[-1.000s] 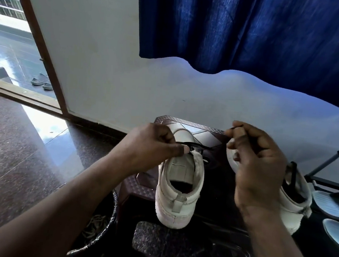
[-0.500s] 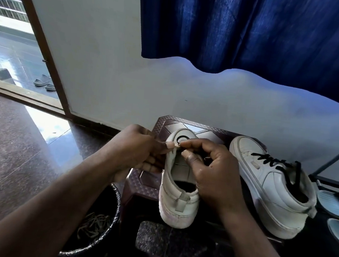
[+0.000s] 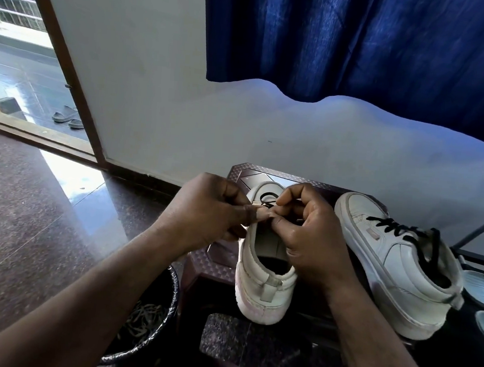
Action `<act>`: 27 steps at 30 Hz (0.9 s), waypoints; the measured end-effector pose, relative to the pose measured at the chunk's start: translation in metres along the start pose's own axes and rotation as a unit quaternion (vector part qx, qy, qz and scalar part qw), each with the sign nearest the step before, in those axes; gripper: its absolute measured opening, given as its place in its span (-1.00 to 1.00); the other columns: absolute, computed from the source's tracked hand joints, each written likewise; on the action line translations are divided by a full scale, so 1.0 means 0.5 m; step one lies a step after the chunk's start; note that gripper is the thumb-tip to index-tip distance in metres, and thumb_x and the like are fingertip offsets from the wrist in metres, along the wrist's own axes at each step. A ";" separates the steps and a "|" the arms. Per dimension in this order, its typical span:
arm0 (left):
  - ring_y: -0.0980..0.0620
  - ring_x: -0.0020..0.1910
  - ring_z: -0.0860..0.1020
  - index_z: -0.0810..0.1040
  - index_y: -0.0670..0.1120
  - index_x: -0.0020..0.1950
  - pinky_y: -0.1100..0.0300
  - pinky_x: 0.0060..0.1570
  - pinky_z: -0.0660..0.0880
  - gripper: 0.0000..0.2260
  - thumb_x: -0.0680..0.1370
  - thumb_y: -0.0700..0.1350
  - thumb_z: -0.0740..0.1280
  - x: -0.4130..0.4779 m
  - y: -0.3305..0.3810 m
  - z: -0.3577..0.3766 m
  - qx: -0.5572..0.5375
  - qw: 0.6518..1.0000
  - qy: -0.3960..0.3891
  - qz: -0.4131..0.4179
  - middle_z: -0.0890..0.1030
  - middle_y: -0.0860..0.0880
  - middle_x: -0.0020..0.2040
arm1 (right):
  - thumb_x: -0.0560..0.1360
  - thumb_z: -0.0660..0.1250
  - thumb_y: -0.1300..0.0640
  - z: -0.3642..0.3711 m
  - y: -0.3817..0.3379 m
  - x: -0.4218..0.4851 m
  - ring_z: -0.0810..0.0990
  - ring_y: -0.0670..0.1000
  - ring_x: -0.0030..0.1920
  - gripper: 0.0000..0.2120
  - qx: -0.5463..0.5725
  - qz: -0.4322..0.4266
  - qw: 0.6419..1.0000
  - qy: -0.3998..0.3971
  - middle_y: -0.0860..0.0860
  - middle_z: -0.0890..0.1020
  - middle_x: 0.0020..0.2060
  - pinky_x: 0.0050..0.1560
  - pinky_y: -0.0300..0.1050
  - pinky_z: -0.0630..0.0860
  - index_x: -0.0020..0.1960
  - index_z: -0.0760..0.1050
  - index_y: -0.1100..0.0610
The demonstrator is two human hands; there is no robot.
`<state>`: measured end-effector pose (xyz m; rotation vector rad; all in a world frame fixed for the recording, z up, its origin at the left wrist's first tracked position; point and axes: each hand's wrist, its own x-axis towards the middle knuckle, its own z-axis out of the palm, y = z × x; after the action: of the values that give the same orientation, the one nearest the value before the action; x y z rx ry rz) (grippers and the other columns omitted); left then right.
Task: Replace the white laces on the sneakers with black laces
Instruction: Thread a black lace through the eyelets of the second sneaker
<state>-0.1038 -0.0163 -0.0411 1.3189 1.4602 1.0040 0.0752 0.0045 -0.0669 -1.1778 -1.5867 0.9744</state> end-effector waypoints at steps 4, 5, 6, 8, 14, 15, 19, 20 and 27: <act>-0.05 -0.33 0.66 0.68 -0.27 -0.11 -0.06 -0.14 0.69 -0.72 0.58 -0.03 0.49 0.004 -0.002 -0.003 -0.049 0.998 0.003 -0.032 0.69 -0.17 -0.26 | 0.45 0.58 0.29 0.002 -0.002 -0.003 0.62 -0.13 -0.21 -0.75 0.049 -0.005 0.999 -0.011 -0.09 0.64 -0.27 -0.05 -0.22 0.59 -0.09 0.50 0.12; -0.07 -0.32 0.66 0.67 -0.27 -0.09 -0.06 -0.12 0.68 -0.74 0.60 -0.05 0.46 0.005 -0.001 -0.003 -0.061 0.997 -0.005 -0.046 0.69 -0.18 -0.24 | 0.44 0.58 0.28 0.003 -0.003 -0.004 0.62 -0.15 -0.22 -0.75 0.034 -0.009 0.999 -0.009 -0.09 0.63 -0.28 -0.07 -0.26 0.58 -0.10 0.50 0.12; -0.08 -0.29 0.66 0.66 -0.26 -0.08 -0.06 -0.10 0.68 -0.77 0.62 -0.08 0.44 0.004 0.000 -0.004 -0.066 0.996 -0.013 -0.055 0.69 -0.18 -0.22 | 0.44 0.59 0.26 0.004 -0.005 -0.005 0.61 -0.16 -0.23 -0.74 0.017 -0.013 1.000 -0.005 -0.09 0.64 -0.29 -0.09 -0.29 0.57 -0.10 0.50 0.10; -0.13 -0.24 0.66 0.65 -0.22 -0.10 -0.12 -0.03 0.69 -0.83 0.62 -0.15 0.43 0.002 0.001 -0.004 -0.073 0.995 -0.022 -0.064 0.68 -0.17 -0.23 | 0.43 0.61 0.21 0.005 -0.004 -0.004 0.61 -0.17 -0.23 -0.73 -0.024 -0.023 0.999 0.007 -0.10 0.65 -0.29 -0.15 -0.34 0.51 -0.12 0.50 0.07; -0.15 -0.18 0.64 0.64 -0.20 -0.08 -0.15 0.05 0.66 -0.91 0.62 -0.23 0.42 -0.001 -0.001 -0.004 -0.103 0.991 -0.026 -0.081 0.68 -0.15 -0.21 | 0.41 0.63 0.23 0.003 0.000 0.001 0.65 -0.09 -0.22 -0.71 -0.008 -0.013 1.000 0.002 -0.06 0.65 -0.28 -0.07 -0.18 0.62 -0.15 0.50 0.10; -0.15 -0.18 0.63 0.63 -0.20 -0.06 -0.12 0.01 0.67 -0.92 0.62 -0.23 0.41 -0.001 -0.002 -0.004 -0.109 0.990 -0.027 -0.085 0.68 -0.16 -0.19 | 0.41 0.63 0.25 0.003 -0.001 0.000 0.64 -0.11 -0.24 -0.71 0.002 -0.011 1.000 0.001 -0.07 0.64 -0.30 -0.08 -0.19 0.61 -0.16 0.49 0.11; -0.06 -0.25 0.60 0.62 -0.18 -0.02 0.08 -0.21 0.66 -0.94 0.64 -0.22 0.38 0.005 -0.006 -0.002 -0.114 0.988 -0.031 -0.102 0.67 -0.12 -0.19 | 0.40 0.62 0.27 0.008 0.004 0.002 0.70 -0.08 -0.21 -0.66 0.015 -0.004 1.000 0.017 0.05 0.71 -0.26 -0.07 -0.12 0.63 -0.25 0.46 0.04; -0.03 -0.29 0.60 0.61 -0.17 -0.02 0.11 -0.23 0.64 -0.92 0.65 -0.22 0.37 0.007 -0.007 0.000 -0.110 0.988 -0.032 -0.103 0.66 -0.10 -0.20 | 0.40 0.62 0.26 0.010 0.003 0.002 0.70 -0.07 -0.21 -0.66 0.015 -0.004 1.000 0.019 0.05 0.71 -0.26 -0.07 -0.11 0.63 -0.25 0.46 0.04; 0.03 -0.30 0.58 0.55 -0.18 0.05 0.16 -0.22 0.58 -0.87 0.72 -0.21 0.24 0.022 -0.016 0.009 -0.017 0.996 -0.028 -0.089 0.59 -0.14 -0.16 | 0.46 0.59 0.19 0.007 -0.003 0.000 0.60 -0.14 -0.23 -0.78 0.010 -0.014 1.000 -0.008 -0.04 0.63 -0.28 -0.08 -0.16 0.59 -0.13 0.53 0.14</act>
<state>-0.1017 -0.0060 -0.0512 1.1614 1.4836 0.8658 0.0716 0.0039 -0.0665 -1.1331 -1.5985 0.9825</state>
